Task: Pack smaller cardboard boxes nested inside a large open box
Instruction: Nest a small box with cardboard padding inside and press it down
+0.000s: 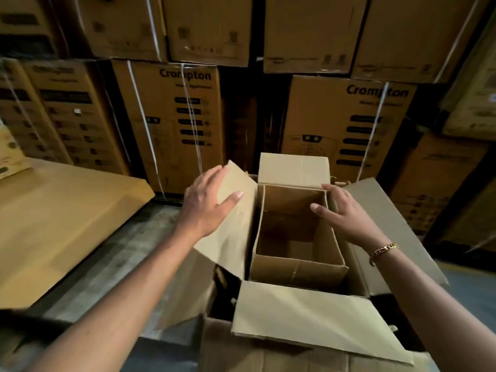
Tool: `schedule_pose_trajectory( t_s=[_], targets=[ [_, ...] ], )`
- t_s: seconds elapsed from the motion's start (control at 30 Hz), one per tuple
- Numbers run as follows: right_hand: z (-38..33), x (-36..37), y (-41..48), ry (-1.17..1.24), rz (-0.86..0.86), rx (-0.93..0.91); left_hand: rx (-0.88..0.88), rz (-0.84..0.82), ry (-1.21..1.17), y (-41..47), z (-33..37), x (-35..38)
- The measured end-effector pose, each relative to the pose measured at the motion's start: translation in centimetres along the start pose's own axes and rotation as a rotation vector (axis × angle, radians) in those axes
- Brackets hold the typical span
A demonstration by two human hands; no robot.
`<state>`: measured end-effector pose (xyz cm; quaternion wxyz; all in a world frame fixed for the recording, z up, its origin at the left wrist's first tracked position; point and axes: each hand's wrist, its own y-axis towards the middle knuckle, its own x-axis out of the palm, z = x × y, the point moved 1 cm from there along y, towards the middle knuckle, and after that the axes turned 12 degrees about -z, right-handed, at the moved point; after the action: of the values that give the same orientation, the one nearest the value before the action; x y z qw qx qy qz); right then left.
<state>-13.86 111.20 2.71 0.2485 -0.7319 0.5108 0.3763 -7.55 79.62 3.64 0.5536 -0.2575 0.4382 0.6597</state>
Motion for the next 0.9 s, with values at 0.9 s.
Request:
schedule_pose_trajectory(
  t_s=[0.9],
  targets=[
    [-49.0, 33.9, 16.2, 0.666, -0.509, -0.383, -0.512, 0.494, -0.673, -24.4, -42.1, -34.4]
  ],
)
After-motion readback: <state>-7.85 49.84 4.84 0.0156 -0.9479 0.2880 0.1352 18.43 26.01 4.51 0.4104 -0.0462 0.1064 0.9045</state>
